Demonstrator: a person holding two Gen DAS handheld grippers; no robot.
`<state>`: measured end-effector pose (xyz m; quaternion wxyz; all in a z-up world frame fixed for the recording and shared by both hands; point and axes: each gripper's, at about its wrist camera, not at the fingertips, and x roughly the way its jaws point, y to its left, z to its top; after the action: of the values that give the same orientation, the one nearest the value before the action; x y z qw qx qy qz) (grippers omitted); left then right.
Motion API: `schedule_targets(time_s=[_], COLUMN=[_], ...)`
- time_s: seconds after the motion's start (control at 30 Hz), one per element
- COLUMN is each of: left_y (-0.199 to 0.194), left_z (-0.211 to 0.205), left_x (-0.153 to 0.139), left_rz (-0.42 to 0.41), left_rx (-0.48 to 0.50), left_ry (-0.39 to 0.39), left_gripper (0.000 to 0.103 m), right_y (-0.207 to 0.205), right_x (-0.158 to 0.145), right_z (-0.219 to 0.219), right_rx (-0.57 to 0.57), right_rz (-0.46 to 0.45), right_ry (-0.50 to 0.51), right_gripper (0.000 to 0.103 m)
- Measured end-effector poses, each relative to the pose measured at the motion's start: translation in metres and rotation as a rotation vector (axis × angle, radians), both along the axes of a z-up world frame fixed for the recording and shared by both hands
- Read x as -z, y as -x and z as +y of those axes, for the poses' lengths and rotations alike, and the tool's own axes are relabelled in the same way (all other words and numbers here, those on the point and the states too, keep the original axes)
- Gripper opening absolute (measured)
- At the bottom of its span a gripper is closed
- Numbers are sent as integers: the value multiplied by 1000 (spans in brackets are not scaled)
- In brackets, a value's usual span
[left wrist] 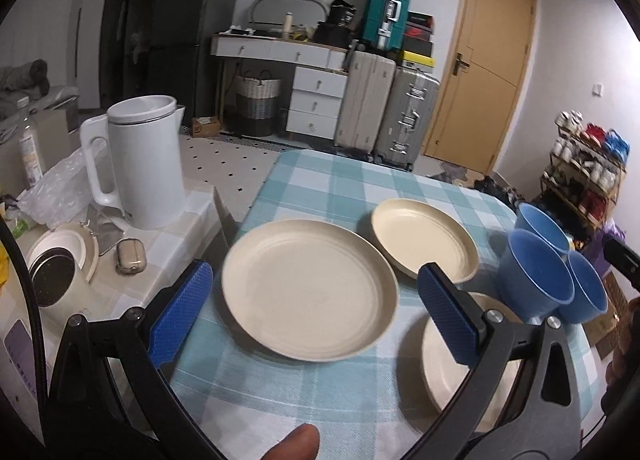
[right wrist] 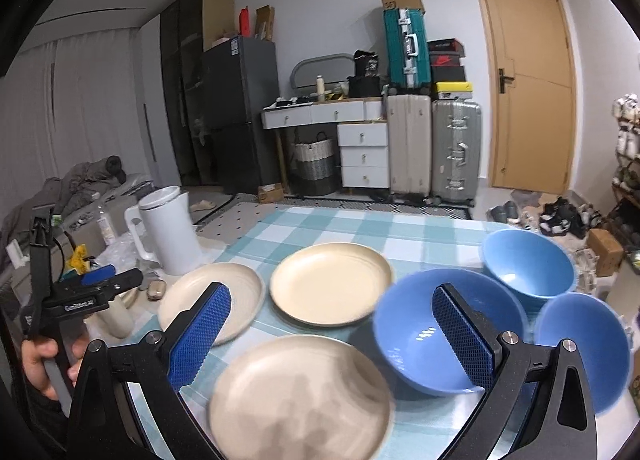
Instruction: Organize plates and bowls
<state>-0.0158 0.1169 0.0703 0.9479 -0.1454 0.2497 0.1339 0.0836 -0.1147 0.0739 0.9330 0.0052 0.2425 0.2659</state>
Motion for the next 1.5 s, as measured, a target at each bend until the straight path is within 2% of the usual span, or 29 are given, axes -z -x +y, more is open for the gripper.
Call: schedule_targets(time_s=[0.13,0.37,0.53,0.97,1.27,1.5], left_y=[-4,-20,-38,-68,-72,-73], left_z=[21,46,59,76,84,93], left_x=[-1,13,35,93,115,125], left_rz=[2,70,136,239,305,323], left_rx=[-28,-61,-71,-81,-97,-95], left_ry=[-6,-1,16,65,89,141], left_gripper=[102,102,102,102,102,99], right_y=[-15,-43,-61,-98,-109,-113], right_x=[0,12,29,81,119,135], right_z=[23,63,90,140,172,189], right_rx=[-42,-82,-95,-119,-154,-191], right_rz=[21,73,111,233,305,336], right_ry=[-5,21,43,121,169,189], right_gripper=[103,103,103,103,102,98])
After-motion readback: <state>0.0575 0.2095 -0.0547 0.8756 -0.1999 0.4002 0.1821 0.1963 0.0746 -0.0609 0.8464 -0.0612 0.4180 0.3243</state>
